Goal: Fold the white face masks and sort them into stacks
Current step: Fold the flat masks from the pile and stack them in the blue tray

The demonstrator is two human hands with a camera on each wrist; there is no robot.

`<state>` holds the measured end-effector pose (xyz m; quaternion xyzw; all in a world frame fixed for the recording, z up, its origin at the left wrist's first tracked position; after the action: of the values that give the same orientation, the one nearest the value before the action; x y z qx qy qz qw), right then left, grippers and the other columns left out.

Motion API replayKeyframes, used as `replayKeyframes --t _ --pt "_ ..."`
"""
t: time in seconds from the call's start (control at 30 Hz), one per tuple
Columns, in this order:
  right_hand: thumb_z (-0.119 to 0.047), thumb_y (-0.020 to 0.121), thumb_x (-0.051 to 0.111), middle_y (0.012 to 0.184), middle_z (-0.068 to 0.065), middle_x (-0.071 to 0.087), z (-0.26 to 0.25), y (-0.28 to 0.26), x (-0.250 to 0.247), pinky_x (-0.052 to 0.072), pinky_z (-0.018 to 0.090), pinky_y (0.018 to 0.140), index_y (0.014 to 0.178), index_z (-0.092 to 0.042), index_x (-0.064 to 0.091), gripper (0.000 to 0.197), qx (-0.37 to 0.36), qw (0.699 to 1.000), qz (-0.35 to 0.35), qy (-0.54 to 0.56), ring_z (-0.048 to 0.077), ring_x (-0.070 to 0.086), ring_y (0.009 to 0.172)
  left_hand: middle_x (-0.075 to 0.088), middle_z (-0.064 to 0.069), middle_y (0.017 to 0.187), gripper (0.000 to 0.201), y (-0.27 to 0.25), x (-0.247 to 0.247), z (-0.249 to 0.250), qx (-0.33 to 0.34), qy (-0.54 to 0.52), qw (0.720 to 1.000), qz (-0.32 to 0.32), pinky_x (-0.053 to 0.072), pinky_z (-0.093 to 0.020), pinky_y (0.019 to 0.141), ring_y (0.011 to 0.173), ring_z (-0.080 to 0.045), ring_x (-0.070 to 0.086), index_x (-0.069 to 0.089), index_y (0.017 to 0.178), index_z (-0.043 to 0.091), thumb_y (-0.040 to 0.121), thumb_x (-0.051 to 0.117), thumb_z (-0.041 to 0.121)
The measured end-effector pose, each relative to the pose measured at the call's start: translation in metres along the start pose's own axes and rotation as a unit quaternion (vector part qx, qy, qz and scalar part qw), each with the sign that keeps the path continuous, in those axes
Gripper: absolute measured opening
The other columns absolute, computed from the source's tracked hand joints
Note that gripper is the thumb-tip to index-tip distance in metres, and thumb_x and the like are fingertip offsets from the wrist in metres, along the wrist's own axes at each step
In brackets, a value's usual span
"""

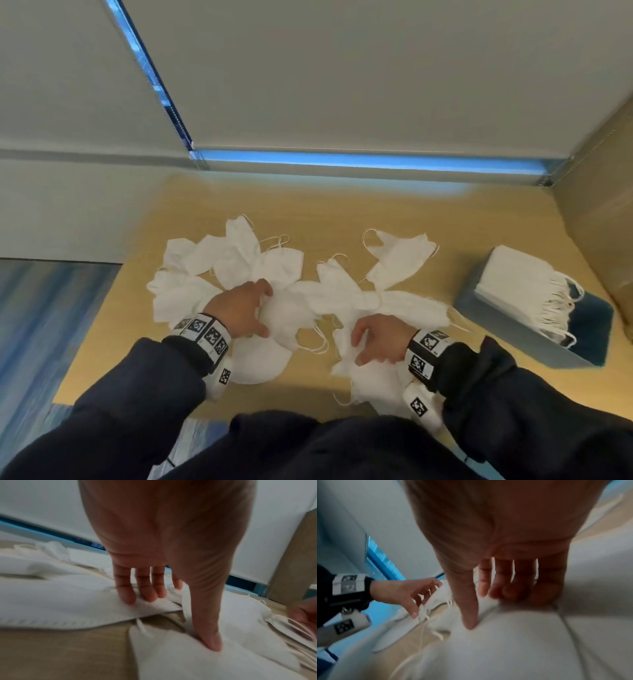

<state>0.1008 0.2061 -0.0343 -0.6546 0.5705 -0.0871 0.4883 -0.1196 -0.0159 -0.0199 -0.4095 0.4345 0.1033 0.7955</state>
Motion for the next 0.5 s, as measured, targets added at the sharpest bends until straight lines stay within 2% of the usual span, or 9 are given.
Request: replayKeyframes --t 0.07,0.13,0.2,0.23,0.3,0.33,0.37,0.43,0.5 --pt "-0.032 0.068 0.087 0.089 -0.008 0.059 -0.001 0.008 -0.002 0.046 0.025 0.066 0.101 -0.030 0.057 0.044 -0.014 0.993 0.069 -0.095 0.014 0.058 0.079 0.048 0.009 0.119 0.093 0.002 0.010 -0.011 0.019 0.003 1.000 0.018 0.053 -0.038 0.086 0.099 -0.021 0.062 0.035 0.135 0.037 0.060 0.091 0.042" --pt "-0.035 0.066 0.085 0.101 -0.009 0.054 -0.004 0.012 -0.008 0.047 0.032 0.081 0.106 -0.034 0.047 0.056 -0.013 0.983 0.100 -0.151 0.018 0.056 0.093 0.050 0.007 0.120 0.101 0.004 0.012 -0.021 0.040 -0.030 0.998 0.029 0.052 -0.038 0.085 0.098 -0.020 0.060 0.031 0.141 0.036 0.060 0.092 0.040" --pt "-0.034 0.063 0.087 0.113 -0.005 0.049 -0.005 0.013 -0.014 0.048 0.037 0.090 0.114 -0.033 0.045 0.066 0.000 0.984 0.122 -0.130 0.021 0.055 0.102 0.057 0.008 0.111 0.091 0.007 0.007 -0.030 0.069 -0.081 0.994 0.024 0.051 -0.033 0.081 0.089 -0.015 0.061 0.037 0.139 0.035 0.066 0.091 0.037" --pt "-0.033 0.061 0.088 0.117 -0.003 0.046 -0.005 0.014 -0.016 0.048 0.039 0.092 0.120 -0.033 0.045 0.072 0.006 0.983 0.136 -0.121 0.022 0.054 0.105 0.059 0.008 0.106 0.077 0.007 0.003 -0.035 0.078 -0.107 0.991 0.031 0.051 -0.031 0.081 0.087 -0.014 0.062 0.045 0.134 0.033 0.071 0.089 0.038" --pt "-0.034 0.057 0.090 0.124 0.000 0.042 -0.006 0.015 -0.019 0.050 0.044 0.095 0.132 -0.033 0.042 0.089 0.028 0.976 0.172 -0.126 0.025 0.053 0.110 0.063 0.008 0.099 0.042 0.007 -0.007 -0.049 0.069 -0.113 0.988 0.086 0.053 -0.031 0.082 0.090 -0.016 0.064 0.060 0.115 0.028 0.081 0.081 0.040" --pt "-0.033 0.057 0.091 0.127 0.002 0.041 -0.009 0.015 -0.019 0.051 0.046 0.095 0.136 -0.032 0.040 0.095 0.044 0.972 0.188 -0.131 0.028 0.054 0.111 0.064 0.008 0.098 0.031 0.007 -0.011 -0.058 0.052 -0.083 0.989 0.111 0.053 -0.034 0.083 0.092 -0.018 0.064 0.063 0.105 0.028 0.083 0.078 0.042" --pt "-0.029 0.058 0.091 0.128 0.004 0.041 -0.012 0.016 -0.018 0.052 0.046 0.095 0.140 -0.032 0.037 0.098 0.059 0.970 0.202 -0.126 0.030 0.056 0.111 0.063 0.009 0.098 0.029 0.006 -0.014 -0.066 0.033 -0.042 0.992 0.119 0.053 -0.036 0.083 0.094 -0.018 0.063 0.062 0.101 0.029 0.082 0.077 0.045" --pt "-0.018 0.063 0.090 0.130 0.008 0.042 -0.019 0.020 -0.016 0.052 0.044 0.094 0.144 -0.030 0.033 0.099 0.079 0.970 0.211 -0.090 0.034 0.059 0.112 0.060 0.011 0.099 0.039 0.004 -0.012 -0.078 0.012 0.022 0.996 0.088 0.051 -0.037 0.083 0.094 -0.017 0.059 0.058 0.101 0.032 0.075 0.079 0.052" --pt "-0.011 0.068 0.086 0.132 0.011 0.049 -0.024 0.025 -0.014 0.049 0.040 0.097 0.147 -0.025 0.034 0.095 0.072 0.973 0.214 -0.054 0.033 0.056 0.119 0.060 0.012 0.101 0.043 0.002 -0.006 -0.084 0.018 0.023 0.997 0.067 0.051 -0.036 0.084 0.095 -0.016 0.059 0.056 0.104 0.034 0.074 0.082 0.049"
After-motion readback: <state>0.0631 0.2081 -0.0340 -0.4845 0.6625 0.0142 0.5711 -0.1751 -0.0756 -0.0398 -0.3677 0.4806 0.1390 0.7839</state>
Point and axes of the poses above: each hand's wrist, its own y-axis towards the middle knuckle, its own x-axis out of the palm, z = x × y, the point moved 2 cm from there along y, towards the middle knuckle
